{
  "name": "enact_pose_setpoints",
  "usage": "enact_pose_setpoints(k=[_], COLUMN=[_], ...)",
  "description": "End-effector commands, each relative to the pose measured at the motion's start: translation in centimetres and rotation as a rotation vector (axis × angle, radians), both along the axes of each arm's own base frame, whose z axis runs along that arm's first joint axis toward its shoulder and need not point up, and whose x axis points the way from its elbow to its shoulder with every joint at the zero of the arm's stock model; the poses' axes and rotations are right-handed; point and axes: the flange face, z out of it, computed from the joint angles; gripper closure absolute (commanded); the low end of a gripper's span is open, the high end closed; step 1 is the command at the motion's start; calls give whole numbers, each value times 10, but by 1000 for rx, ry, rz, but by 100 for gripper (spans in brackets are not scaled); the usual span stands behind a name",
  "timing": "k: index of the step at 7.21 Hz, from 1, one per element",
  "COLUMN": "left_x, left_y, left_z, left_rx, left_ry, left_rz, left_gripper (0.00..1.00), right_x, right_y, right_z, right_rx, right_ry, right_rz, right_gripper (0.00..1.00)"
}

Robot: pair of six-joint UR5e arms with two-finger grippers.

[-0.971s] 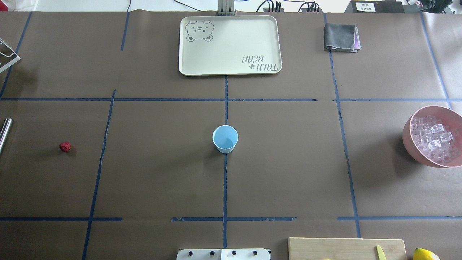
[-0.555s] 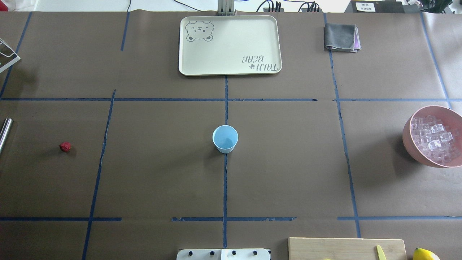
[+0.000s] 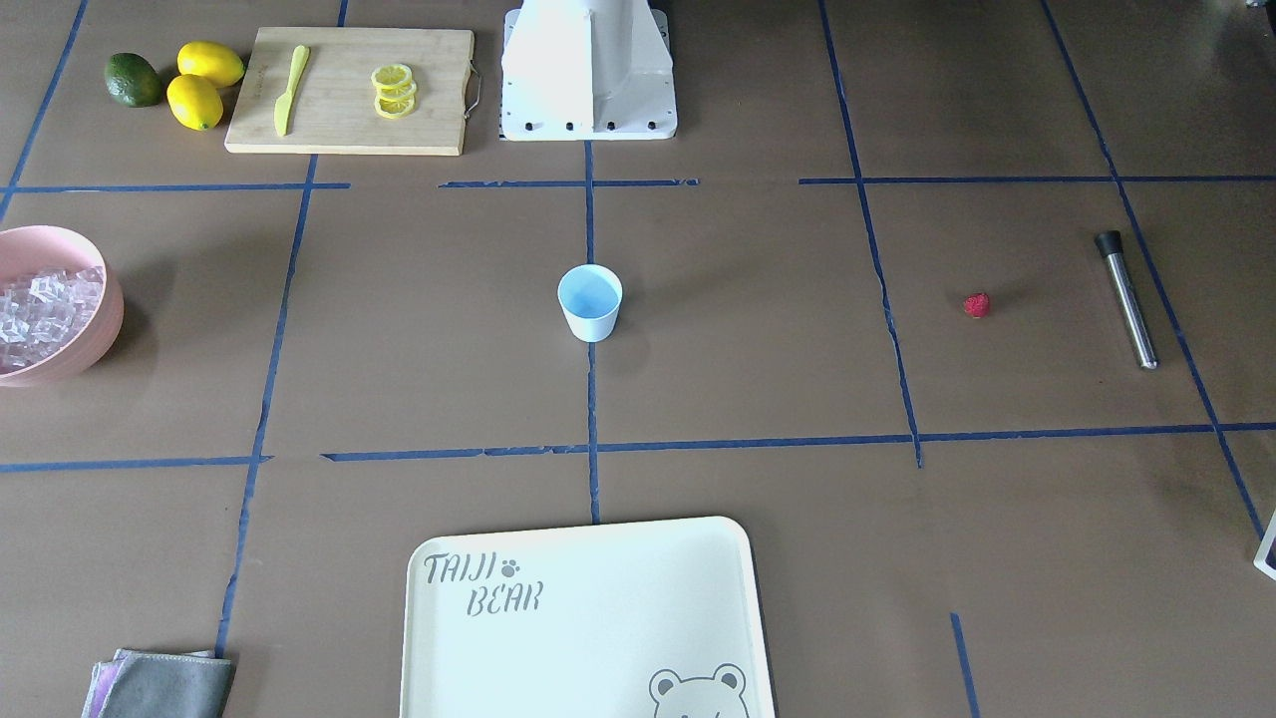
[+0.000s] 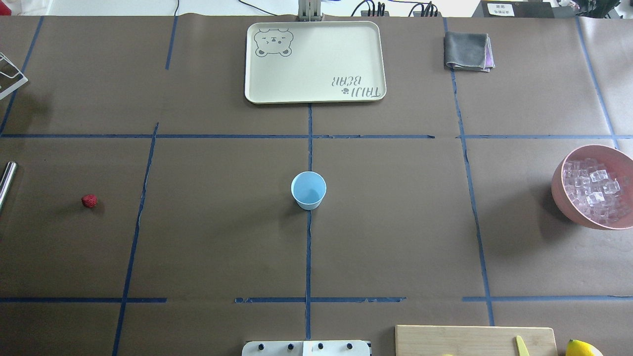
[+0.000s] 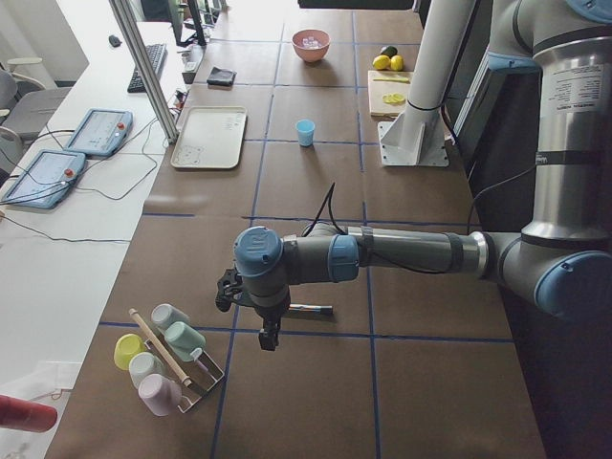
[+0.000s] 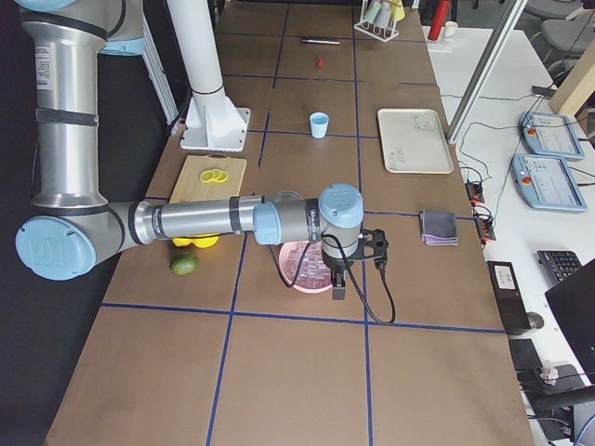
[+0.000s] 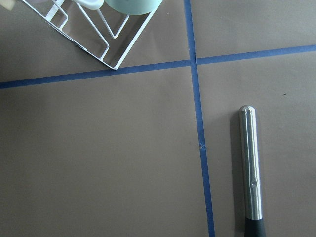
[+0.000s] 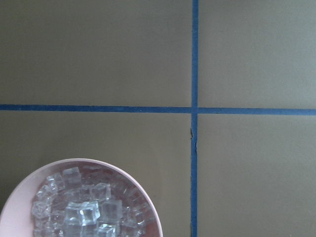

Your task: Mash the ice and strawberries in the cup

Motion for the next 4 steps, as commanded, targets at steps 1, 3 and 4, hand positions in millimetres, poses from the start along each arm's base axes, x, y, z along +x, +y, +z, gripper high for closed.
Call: enact_pose_setpoints(k=[1,3,4], left_x=[0,0,0], left_y=[0,0,0], left_z=[0,0,-1], left_rx=[1,2,4], left_ry=[0,0,0], left_rz=[0,1,1], left_gripper=[0,0,0], right_x=[-41,-63,-79], right_y=[24,46,51], right_z=[-38,-44,-47], right_rx=[-34,-89,-95], right_ry=[-17,-23,-33], right_rz=[12,10,19], right_gripper=[1,1,3])
